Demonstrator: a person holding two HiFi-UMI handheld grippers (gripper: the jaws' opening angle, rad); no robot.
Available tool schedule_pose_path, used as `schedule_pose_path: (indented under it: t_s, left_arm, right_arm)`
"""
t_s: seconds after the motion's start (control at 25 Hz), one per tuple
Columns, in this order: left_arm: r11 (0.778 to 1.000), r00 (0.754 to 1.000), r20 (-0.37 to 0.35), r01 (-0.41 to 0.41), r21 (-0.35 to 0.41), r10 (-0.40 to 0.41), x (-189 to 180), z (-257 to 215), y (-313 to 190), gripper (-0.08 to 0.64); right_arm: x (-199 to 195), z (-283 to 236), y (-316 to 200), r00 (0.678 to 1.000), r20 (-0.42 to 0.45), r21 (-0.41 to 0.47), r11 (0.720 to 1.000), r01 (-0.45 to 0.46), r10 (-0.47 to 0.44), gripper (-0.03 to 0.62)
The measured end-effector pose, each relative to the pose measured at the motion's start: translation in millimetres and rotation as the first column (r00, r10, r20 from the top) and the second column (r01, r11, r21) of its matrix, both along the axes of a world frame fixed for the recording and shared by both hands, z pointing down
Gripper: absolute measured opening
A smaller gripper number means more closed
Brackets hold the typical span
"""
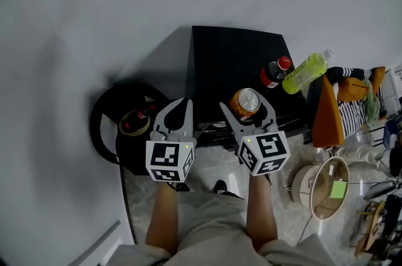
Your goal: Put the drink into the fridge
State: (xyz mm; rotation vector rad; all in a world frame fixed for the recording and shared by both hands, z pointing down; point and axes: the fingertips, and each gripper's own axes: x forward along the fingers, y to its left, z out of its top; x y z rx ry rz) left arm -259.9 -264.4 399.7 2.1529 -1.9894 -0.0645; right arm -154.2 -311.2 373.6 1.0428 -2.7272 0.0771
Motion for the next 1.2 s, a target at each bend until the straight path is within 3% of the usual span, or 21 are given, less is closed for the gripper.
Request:
schedule_pose_path:
  t_s: [0.24, 0.4, 0.56, 0.72, 0.88, 1.04, 1.2]
  left_arm:
    - [0.998, 0.997, 0.046, 0.066, 0.012, -0.067, 42, -16, 29, 0.011]
    - [0.994, 0.993, 0.058, 0.105, -0.022, -0.104, 83, -1, 54, 0.009]
    - [0.984, 0.985, 0.087, 0.157, -0.080, -0.150, 113, 33, 81, 0.009]
    - [0.978, 0.982, 0.063, 0.184, -0.094, -0.179, 137, 69, 93, 0.009]
    - [0.976, 0.979, 0.016, 0.204, -0.074, -0.203, 147, 96, 98, 0.011]
    - [0.982, 0.983, 0.056, 0.180, -0.062, -0.177, 153, 118, 93, 0.009]
    - [0.986, 0.985, 0.071, 0.161, -0.039, -0.158, 150, 127, 98, 0.011]
  right_arm:
    - [22, -3, 29, 0.994, 0.030, 0.006, 0.994, 0.107, -0.107, 0.324]
    - [48, 0, 58, 0.980, 0.063, 0.007, 0.982, 0.189, -0.189, 0.324]
    - [69, 43, 83, 0.970, 0.049, -0.013, 0.970, 0.241, -0.240, 0.324]
    - [83, 120, 79, 0.973, 0.041, -0.035, 0.973, 0.227, -0.226, 0.324]
    - [70, 199, 52, 0.980, 0.038, -0.039, 0.980, 0.196, -0.194, 0.324]
    - [50, 273, 10, 0.991, -0.002, -0.039, 0.990, 0.136, -0.136, 0.324]
    - [28, 328, -33, 0.999, -0.050, -0.050, 0.999, 0.004, -0.006, 0.324]
